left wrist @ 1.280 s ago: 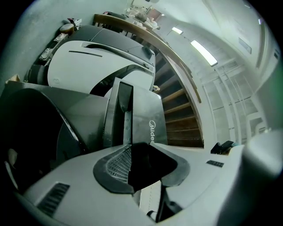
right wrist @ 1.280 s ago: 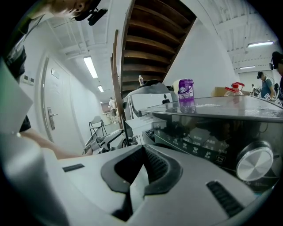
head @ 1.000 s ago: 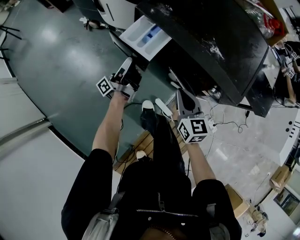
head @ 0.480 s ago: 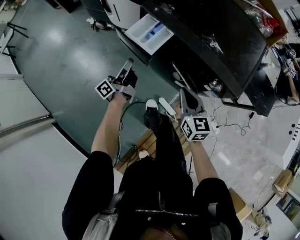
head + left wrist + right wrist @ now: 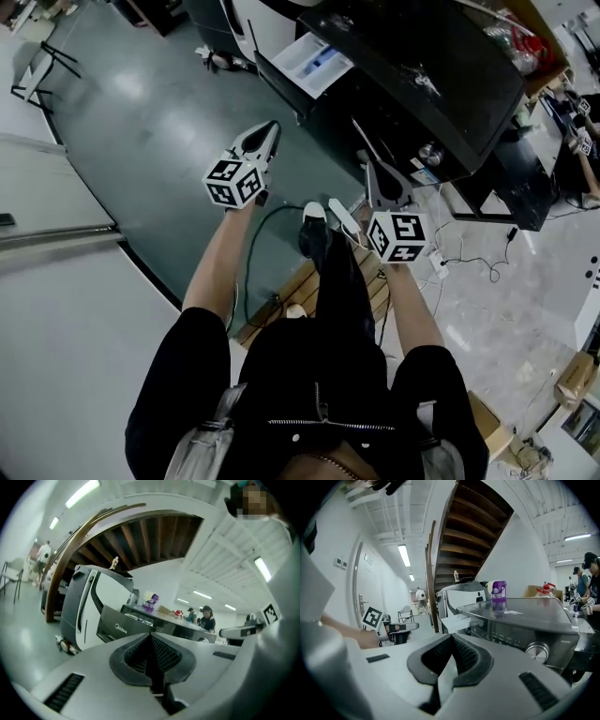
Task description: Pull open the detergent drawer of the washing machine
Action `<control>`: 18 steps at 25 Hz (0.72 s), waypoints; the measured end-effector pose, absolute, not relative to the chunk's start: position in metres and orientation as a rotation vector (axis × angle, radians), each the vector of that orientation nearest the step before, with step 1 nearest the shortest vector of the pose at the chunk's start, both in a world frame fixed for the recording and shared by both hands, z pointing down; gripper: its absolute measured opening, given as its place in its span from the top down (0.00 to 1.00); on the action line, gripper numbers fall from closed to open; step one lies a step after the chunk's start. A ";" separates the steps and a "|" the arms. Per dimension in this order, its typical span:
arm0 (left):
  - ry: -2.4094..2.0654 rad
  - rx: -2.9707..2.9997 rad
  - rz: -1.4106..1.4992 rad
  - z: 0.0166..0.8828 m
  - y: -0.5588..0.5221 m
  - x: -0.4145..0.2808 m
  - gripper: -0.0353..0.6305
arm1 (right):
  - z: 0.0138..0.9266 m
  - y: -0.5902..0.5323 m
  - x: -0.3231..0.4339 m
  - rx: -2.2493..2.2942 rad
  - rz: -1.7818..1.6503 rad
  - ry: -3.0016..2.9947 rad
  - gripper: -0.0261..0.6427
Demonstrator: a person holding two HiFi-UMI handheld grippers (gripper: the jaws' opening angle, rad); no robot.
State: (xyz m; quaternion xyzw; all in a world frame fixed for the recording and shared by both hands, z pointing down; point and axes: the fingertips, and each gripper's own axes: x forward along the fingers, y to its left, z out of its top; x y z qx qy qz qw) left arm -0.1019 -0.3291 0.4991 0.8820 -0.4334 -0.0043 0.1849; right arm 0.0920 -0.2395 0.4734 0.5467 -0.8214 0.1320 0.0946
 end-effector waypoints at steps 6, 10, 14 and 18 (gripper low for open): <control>-1.382 2.630 0.166 0.439 -0.279 -0.108 0.92 | 0.423 -0.215 0.084 1.639 0.280 -2.479 0.95; -1.409 2.682 0.200 0.405 -0.245 -0.109 0.92 | 0.392 -0.199 0.082 1.647 0.220 -2.501 0.95; -1.421 2.694 0.181 0.381 -0.217 -0.115 0.92 | 0.366 -0.184 0.079 1.662 0.170 -2.512 0.95; -1.439 2.689 0.155 0.365 -0.195 -0.122 0.92 | 0.347 -0.171 0.076 1.676 0.128 -2.515 0.96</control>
